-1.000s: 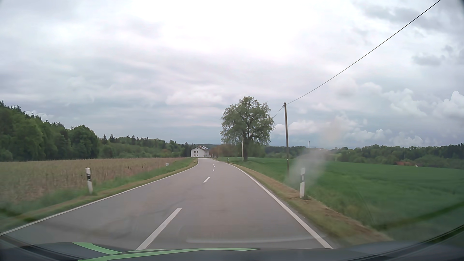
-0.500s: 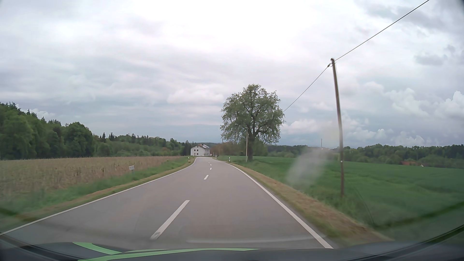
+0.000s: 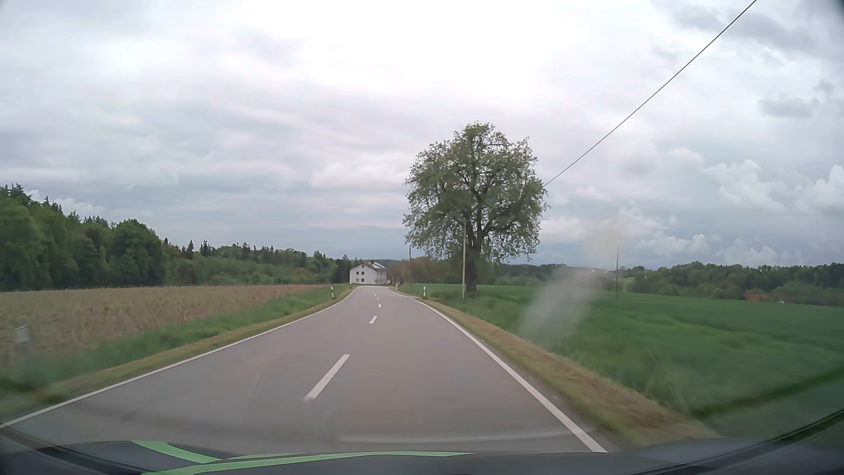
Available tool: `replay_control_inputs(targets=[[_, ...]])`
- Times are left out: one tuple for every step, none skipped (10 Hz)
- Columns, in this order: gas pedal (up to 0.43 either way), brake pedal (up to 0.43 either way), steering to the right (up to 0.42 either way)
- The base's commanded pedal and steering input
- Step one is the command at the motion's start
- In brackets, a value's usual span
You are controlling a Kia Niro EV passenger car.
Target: Follow the waypoints while adhering to traffic rules and regulations
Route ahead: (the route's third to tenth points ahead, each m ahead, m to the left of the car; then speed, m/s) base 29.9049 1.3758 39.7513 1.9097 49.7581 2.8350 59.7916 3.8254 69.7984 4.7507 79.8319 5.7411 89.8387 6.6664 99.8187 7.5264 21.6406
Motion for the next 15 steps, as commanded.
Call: replay_control_inputs(targets=[[0.138, 0.000, -0.010], [0.138, 0.000, -0.010], [0.138, 0.000, -0.011], [0.138, 0.000, -0.011], [0.138, 0.000, -0.011], [0.138, 0.000, -0.012], [0.138, 0.000, -0.014], [0.138, 0.000, -0.015], [0.138, 0.000, -0.015], [0.138, 0.000, -0.015], [0.138, 0.000, -0.015], [0.150, 0.000, -0.015], [0.150, 0.000, -0.015], [0.150, 0.000, -0.014], [0.150, 0.000, -0.012]])
